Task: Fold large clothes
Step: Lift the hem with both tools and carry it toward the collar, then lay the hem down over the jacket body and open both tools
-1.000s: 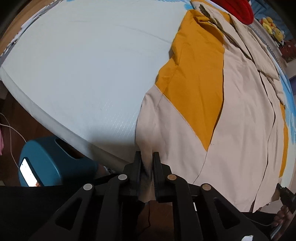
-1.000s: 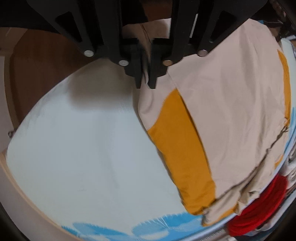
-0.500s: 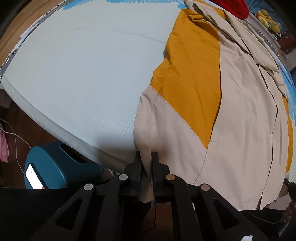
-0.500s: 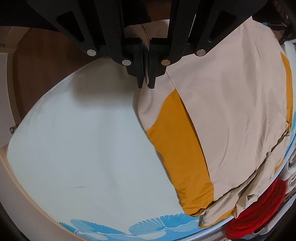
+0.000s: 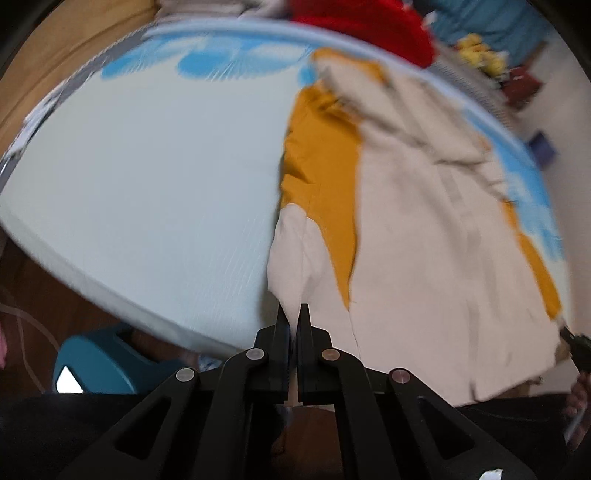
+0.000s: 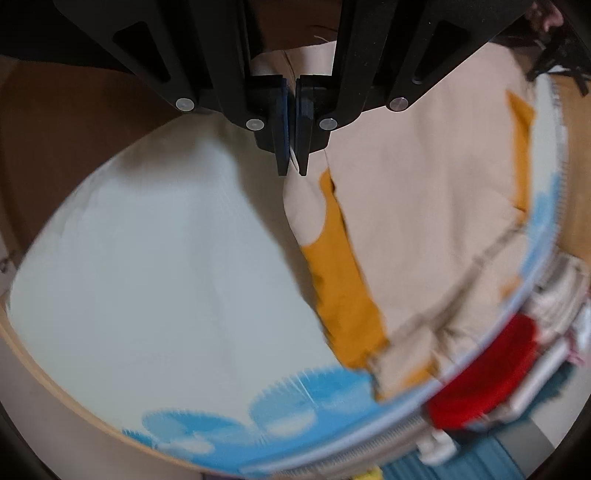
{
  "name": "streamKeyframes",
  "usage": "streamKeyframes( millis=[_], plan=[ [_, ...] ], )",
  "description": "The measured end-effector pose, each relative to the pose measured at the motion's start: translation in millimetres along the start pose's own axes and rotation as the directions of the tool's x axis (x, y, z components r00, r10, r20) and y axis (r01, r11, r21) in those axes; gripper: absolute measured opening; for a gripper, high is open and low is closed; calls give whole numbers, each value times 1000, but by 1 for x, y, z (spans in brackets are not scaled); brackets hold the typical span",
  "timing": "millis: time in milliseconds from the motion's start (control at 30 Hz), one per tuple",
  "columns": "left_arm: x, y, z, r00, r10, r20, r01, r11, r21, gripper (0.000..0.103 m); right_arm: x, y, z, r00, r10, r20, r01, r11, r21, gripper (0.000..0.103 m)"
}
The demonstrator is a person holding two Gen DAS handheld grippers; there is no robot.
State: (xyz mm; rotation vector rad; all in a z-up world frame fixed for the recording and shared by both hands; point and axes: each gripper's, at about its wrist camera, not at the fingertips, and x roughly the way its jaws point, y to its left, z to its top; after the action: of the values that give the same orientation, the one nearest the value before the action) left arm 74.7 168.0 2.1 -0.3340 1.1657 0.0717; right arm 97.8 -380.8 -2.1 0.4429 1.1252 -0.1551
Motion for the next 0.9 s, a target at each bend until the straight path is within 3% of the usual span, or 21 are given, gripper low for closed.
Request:
streamKeyframes(
  millis=[167, 367, 500, 633, 733, 900],
  plan=[
    [-59, 0, 3, 991, -117, 58, 114, 992, 45, 0, -70, 7, 6, 985, 147, 87, -145, 989, -36, 2],
    [-132, 30, -8, 965, -257, 60, 255, 966, 37, 0, -146, 9, -8, 960, 227, 164, -211, 971, -112, 2],
    [-149, 44, -9, 947, -317, 51, 318, 948, -19, 0, -196, -11, -32, 945, 242, 222, -218, 968, -126, 2],
    [-114, 48, 26, 934, -355, 36, 357, 931, -76, 0, -193, -16, -20, 945, 234, 229, -216, 971, -100, 2],
    [-65, 40, 78, 932, -360, 36, 362, 927, -103, 0, -156, 0, 22, 953, 221, 208, -204, 974, -98, 2],
    [31, 31, 184, 945, -324, 32, 325, 935, -143, 10, -47, 41, 142, 966, 209, 149, -198, 977, -85, 3]
  ],
)
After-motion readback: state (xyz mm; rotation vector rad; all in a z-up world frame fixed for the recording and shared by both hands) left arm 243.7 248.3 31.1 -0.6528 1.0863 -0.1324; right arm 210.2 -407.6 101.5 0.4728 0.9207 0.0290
